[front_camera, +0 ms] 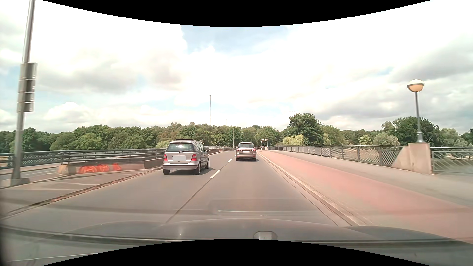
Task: Follow the waypoints while adhering to traffic rules and regulations
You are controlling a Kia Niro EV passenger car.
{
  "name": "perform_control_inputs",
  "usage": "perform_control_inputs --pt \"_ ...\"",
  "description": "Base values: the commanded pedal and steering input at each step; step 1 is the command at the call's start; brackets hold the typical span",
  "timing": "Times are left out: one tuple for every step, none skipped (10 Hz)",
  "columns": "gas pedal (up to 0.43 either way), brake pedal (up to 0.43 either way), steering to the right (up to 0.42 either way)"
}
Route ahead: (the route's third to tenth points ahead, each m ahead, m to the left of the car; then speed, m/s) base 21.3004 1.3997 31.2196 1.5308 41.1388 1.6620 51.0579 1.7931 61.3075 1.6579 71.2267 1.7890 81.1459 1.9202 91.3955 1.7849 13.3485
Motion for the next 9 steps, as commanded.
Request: perform_control_inputs --pt "0.248 0.018 0.001" --pt "0.24 0.018 0.001" --pt "0.209 0.018 0.0" --pt "0.197 0.018 0.0" --pt "0.177 0.018 0.0" --pt "0.177 0.018 0.0" --pt "0.169 0.018 0.0" --pt "0.169 0.012 0.0" --pt "0.157 0.018 -0.001"
